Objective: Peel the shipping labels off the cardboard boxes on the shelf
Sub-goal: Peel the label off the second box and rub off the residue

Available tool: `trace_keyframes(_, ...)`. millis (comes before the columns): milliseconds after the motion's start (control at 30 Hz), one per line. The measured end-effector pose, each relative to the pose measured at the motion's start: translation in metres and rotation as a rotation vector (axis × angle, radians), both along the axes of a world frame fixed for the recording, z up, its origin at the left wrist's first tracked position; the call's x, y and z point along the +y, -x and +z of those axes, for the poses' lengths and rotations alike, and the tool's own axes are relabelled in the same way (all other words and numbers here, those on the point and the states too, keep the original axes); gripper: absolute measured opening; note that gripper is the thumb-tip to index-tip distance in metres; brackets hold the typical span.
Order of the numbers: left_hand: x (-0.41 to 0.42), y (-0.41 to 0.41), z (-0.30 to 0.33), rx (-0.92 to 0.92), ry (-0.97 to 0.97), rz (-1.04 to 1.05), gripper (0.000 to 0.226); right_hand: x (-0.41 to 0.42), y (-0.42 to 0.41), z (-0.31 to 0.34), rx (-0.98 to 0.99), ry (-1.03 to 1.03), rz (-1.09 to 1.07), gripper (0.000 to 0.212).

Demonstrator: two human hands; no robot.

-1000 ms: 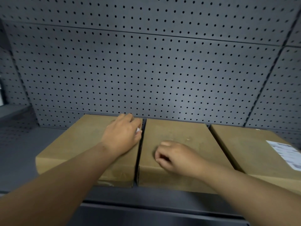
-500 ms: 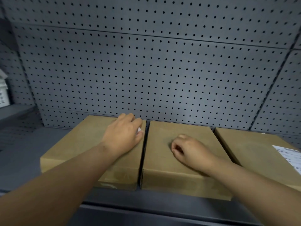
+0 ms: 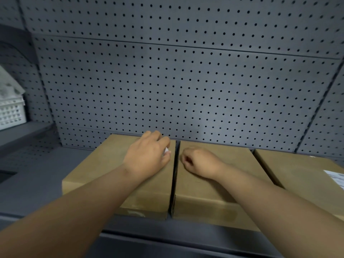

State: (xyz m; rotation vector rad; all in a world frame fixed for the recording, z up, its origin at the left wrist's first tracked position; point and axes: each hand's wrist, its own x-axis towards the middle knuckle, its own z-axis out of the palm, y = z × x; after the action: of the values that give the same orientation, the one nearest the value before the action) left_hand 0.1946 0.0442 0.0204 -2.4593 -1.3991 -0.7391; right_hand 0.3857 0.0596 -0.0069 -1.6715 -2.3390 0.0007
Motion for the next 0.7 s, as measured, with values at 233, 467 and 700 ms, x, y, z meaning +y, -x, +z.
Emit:
trace_keyframes(233, -0.005, 0.011, -0.001, -0.024, -0.011, -0.039, 0.021, 0.009, 0.006, -0.001, -0.017, -0.039, -0.192, 0.022)
trace_keyframes(467, -0.009, 0.024, -0.001, -0.019, -0.028, -0.075, 0.02, -0.01, -0.005, 0.0, 0.019, -0.049, -0.379, 0.029)
trace_keyframes(700, -0.014, 0.027, -0.001, -0.025, -0.033, -0.126, 0.021, -0.085, 0.015, 0.004, 0.008, -0.023, 0.012, 0.009)
